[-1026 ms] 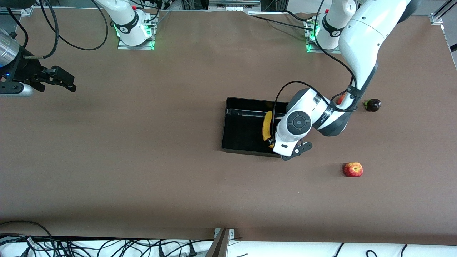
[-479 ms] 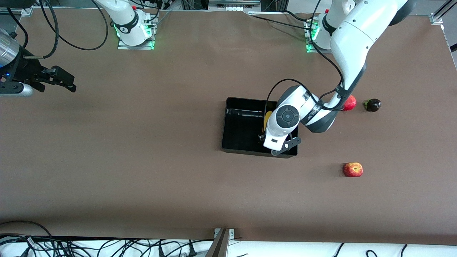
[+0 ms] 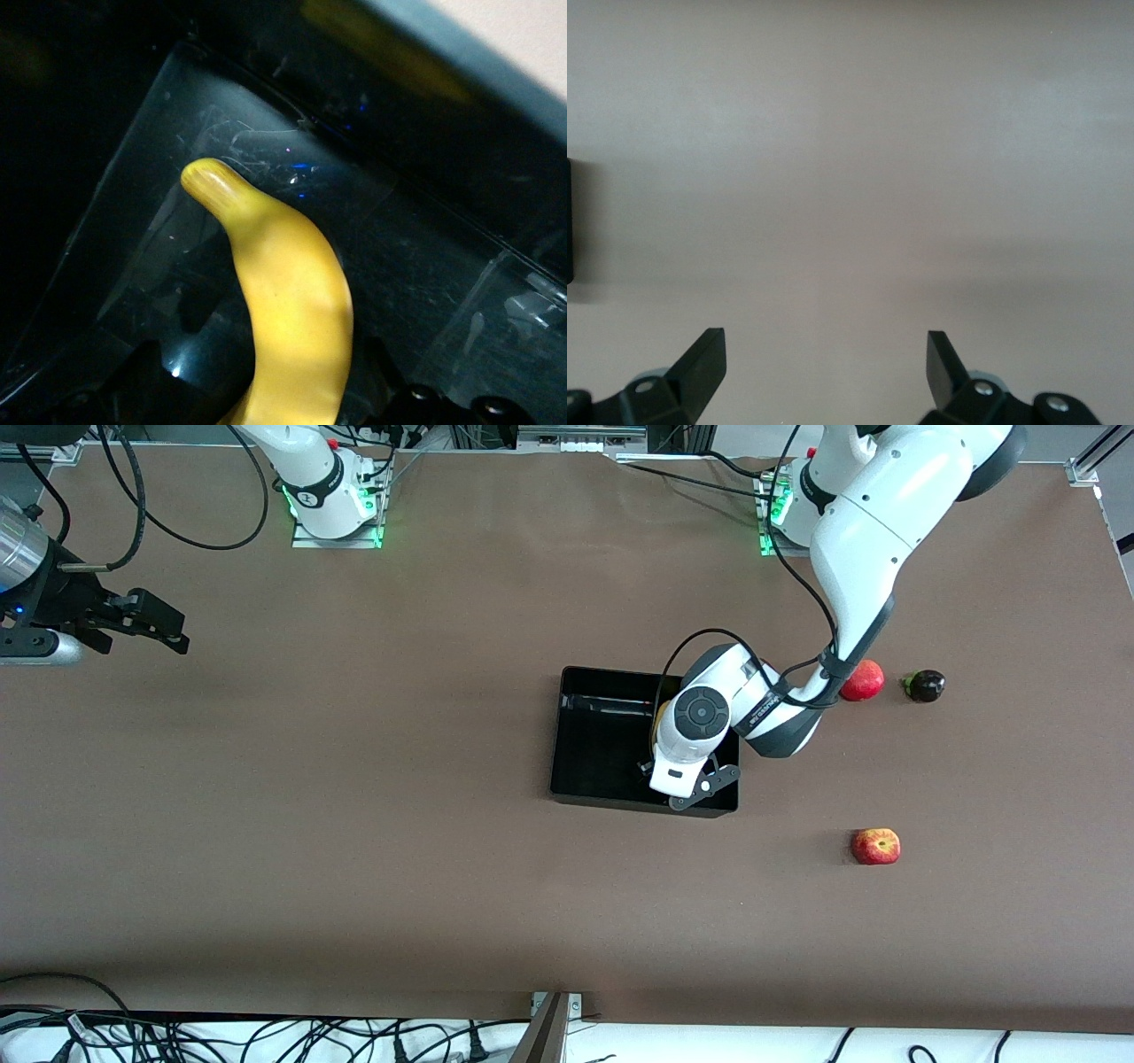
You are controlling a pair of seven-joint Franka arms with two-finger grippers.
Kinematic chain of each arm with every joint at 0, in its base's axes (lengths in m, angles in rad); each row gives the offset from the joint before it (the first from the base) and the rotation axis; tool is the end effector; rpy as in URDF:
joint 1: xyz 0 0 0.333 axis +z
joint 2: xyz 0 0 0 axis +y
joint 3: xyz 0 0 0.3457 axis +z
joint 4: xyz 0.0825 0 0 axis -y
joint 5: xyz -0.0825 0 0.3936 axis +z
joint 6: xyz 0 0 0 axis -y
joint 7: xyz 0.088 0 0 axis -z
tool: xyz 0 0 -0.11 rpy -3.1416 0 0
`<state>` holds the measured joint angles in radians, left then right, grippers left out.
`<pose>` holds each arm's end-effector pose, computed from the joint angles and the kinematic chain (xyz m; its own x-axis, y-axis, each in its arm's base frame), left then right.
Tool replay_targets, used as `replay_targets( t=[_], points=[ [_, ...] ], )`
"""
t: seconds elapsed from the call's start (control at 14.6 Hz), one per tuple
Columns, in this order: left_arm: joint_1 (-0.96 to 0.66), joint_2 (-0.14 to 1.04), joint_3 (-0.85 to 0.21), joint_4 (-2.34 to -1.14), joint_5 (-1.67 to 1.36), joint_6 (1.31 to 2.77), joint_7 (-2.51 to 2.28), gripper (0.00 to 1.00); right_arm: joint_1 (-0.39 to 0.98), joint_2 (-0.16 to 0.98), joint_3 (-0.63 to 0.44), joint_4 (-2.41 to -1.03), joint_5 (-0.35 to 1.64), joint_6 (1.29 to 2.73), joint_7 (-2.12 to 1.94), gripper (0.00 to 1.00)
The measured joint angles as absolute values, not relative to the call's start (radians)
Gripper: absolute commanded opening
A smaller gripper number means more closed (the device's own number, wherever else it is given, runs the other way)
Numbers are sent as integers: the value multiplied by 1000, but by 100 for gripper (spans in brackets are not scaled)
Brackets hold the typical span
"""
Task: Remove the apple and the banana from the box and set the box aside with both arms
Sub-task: 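Lift the yellow banana out of the tray with the left gripper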
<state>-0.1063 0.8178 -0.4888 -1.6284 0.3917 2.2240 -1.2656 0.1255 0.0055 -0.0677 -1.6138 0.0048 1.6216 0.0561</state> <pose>0.6096 -0.3439 0.1829 0.8593 0.5022 -0.0970 0.4969 -0.8646 -0.0742 0.5688 0.0335 0.6318 1.0000 0.0015 0.0021 0.0015 -1.0000 -0.0045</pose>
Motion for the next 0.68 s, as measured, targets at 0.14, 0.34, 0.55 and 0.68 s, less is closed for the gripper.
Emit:
replay_targets(
  t=[0.14,0.34,0.55,0.68],
  points=[
    [-107,823,-489,-1628,392,2238,-1268,37,125,6,-68,-1614,5,1622,56,100],
    [-108,821,-493,-1627,392,2243,-1270,0,125,6,-68,-1614,5,1622,56,100],
    [-108,817,-494,-1627,393,2238,-1270,0,125,6,-68,-1614,5,1622,56,100],
    [-107,813,-500,-1620,393,2199,-1270,0,125,6,-68,-1614,5,1622,56,100]
  ],
)
